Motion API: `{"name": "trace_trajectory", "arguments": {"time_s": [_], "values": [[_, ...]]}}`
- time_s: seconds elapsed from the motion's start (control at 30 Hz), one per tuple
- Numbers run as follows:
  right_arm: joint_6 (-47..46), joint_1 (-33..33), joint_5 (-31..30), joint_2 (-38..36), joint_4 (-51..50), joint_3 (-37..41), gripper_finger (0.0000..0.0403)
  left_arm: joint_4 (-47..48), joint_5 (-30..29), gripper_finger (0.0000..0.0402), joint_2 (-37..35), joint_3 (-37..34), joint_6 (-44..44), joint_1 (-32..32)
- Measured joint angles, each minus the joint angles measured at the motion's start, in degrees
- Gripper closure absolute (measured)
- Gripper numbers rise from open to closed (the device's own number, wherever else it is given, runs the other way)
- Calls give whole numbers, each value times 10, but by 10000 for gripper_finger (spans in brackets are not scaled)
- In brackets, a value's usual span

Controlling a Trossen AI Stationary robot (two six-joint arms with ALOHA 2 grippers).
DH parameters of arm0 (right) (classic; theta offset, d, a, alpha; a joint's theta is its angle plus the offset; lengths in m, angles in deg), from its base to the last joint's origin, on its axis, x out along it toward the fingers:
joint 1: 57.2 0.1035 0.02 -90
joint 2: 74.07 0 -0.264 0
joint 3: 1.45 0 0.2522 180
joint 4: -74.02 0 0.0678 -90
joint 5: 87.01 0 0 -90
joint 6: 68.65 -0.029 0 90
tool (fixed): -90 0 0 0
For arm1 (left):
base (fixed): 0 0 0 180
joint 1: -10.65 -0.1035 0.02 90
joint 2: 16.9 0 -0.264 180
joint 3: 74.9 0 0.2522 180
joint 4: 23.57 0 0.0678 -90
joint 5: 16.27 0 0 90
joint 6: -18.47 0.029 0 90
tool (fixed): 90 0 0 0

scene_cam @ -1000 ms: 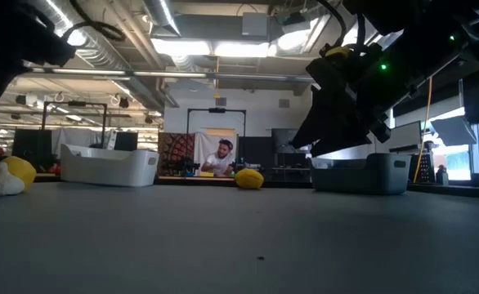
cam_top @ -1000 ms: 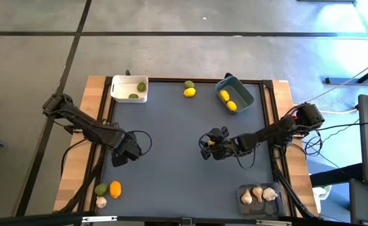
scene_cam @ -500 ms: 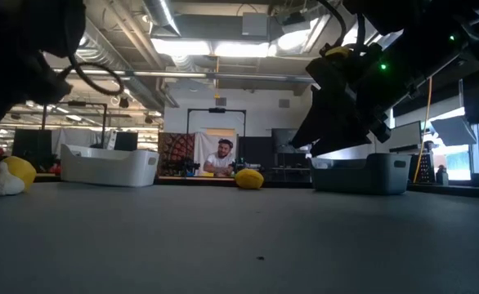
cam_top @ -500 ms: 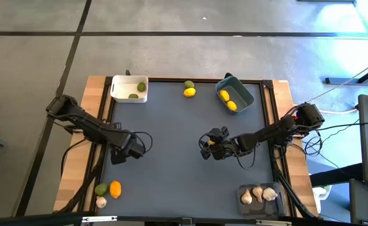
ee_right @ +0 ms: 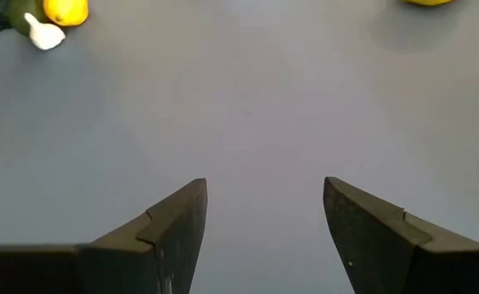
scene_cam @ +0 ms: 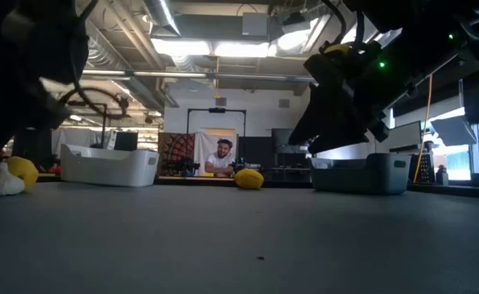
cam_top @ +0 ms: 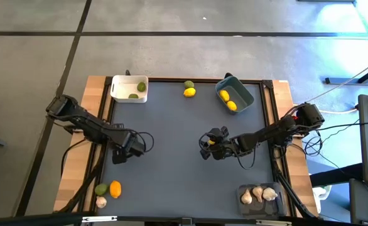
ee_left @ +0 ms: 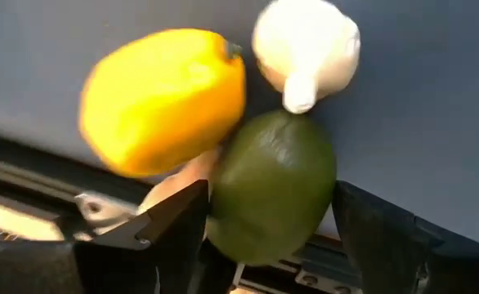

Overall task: Sort produce into baskets
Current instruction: Put the lime into the white bin

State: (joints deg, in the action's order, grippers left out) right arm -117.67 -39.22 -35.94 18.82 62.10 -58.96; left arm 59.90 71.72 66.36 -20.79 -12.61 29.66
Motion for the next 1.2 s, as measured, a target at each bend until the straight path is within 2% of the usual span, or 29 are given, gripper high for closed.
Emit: {"name": "trace_trajectory", "arguments": {"time_s": [0.2,0.43,0.8,1.2], "values": [[0,0,-10,0,-1,0,159,-49,27,151,3,-46,15,-4],[0,0,-10,0,-2,0,159,-50,29,197,2,-47,10,-3],[0,0,-10,0,-2,0,159,-49,28,194,2,-46,-4,-3],[0,0,-5,0,-1,0,159,18,29,193,-12,47,2,-3]]}}
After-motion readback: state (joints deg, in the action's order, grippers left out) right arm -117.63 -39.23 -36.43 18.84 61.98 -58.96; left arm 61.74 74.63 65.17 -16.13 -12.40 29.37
